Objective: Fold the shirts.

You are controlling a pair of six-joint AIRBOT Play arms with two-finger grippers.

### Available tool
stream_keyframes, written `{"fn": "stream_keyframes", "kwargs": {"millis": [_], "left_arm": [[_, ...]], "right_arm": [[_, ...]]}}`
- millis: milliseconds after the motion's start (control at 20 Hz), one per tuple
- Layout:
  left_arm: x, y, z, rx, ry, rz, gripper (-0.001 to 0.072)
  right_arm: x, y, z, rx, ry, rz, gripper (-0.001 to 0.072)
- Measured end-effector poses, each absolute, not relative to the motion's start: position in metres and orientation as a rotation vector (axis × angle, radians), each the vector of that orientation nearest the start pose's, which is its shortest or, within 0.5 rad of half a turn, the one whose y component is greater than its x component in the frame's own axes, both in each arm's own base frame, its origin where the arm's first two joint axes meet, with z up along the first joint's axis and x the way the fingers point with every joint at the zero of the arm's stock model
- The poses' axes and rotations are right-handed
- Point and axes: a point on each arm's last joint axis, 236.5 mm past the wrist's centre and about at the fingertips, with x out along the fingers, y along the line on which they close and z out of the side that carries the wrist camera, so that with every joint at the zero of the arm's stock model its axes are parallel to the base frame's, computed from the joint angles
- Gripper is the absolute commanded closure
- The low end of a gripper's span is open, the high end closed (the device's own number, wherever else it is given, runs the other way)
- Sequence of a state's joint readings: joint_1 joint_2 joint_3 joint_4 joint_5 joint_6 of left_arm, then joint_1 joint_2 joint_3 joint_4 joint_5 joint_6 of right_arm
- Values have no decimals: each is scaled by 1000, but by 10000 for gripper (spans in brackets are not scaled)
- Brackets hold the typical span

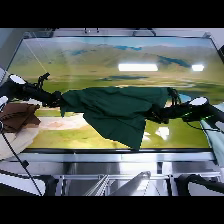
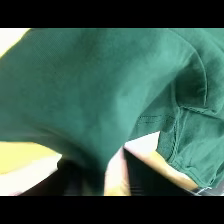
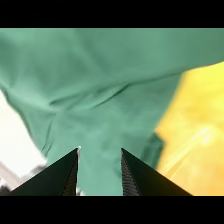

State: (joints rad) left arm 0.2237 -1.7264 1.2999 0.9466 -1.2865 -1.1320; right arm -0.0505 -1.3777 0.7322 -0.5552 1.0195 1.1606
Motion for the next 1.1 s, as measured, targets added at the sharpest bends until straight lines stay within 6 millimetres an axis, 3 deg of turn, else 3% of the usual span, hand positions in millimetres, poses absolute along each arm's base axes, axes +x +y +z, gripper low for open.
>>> {"fn": "stream_keyframes", "kwargs": {"millis": [200,450,800,850,900,950,1000,1100], "left_arm": [[407,-44,-84,-473,1462,-462,373],[407,-45,-84,-474,1462,-463,373],[405,-46,-83,-479,1470,-470,373],[405,-46,-83,-479,1470,-470,373],[405,-46,-83,-480,1471,-468,377],[405,-46,-83,-481,1471,-468,563],[405,-46,-83,-480,1470,-467,685],[407,-45,-84,-474,1461,-468,686]], "right_arm": [[342,128,-77,813,1313,364,417],[342,119,-105,827,1355,302,417],[343,148,-126,925,1399,294,428],[343,152,-127,931,1402,296,457],[342,154,-129,930,1407,298,600],[340,156,-131,923,1413,304,688],[339,159,-130,925,1416,319,688],[337,167,-123,921,1412,375,689]]}}
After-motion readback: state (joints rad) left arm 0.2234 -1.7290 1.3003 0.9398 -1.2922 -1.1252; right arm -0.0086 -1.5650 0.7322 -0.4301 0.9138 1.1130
